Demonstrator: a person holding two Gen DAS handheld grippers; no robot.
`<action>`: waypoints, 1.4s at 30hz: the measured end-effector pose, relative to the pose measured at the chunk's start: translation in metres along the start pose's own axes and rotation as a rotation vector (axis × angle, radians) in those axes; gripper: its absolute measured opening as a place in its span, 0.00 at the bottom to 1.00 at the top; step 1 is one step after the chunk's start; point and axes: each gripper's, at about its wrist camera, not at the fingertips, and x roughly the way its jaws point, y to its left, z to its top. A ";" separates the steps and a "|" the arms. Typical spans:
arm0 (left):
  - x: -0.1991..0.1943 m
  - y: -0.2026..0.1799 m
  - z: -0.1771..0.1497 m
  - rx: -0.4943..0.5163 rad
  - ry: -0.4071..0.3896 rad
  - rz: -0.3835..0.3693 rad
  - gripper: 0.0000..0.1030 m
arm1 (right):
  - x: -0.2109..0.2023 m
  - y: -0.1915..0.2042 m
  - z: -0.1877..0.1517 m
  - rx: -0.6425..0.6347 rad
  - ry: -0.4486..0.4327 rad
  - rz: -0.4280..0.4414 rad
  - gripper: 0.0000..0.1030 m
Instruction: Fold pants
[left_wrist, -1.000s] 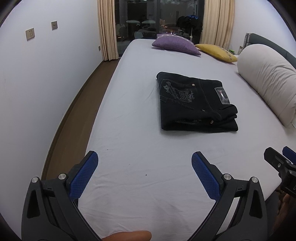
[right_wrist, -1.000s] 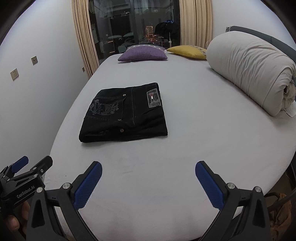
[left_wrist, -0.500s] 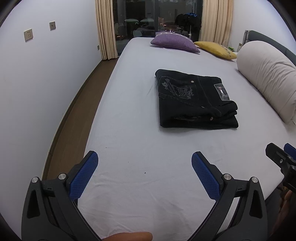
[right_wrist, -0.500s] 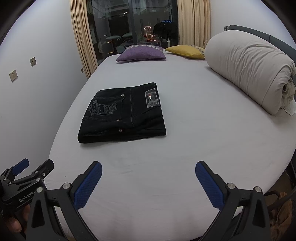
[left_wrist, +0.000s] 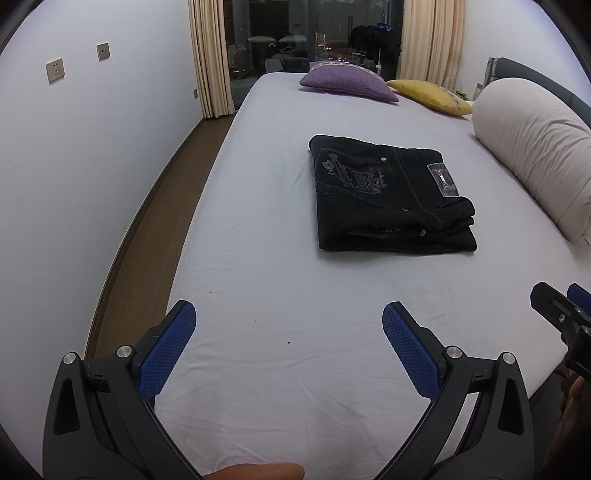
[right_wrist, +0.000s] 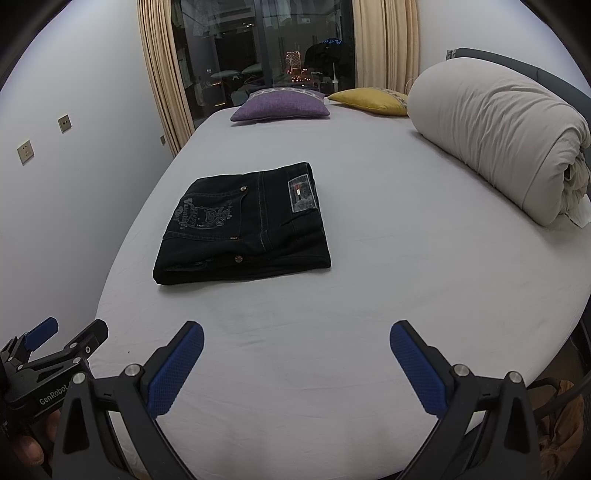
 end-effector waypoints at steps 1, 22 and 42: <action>0.000 0.000 0.000 -0.002 -0.001 0.000 1.00 | 0.000 0.000 0.000 0.000 0.001 0.001 1.00; -0.001 -0.001 -0.001 0.001 0.000 -0.001 1.00 | 0.001 0.000 -0.001 0.002 0.000 0.000 1.00; 0.000 -0.002 -0.002 0.011 0.010 -0.016 1.00 | 0.000 0.001 -0.001 0.001 0.001 0.000 1.00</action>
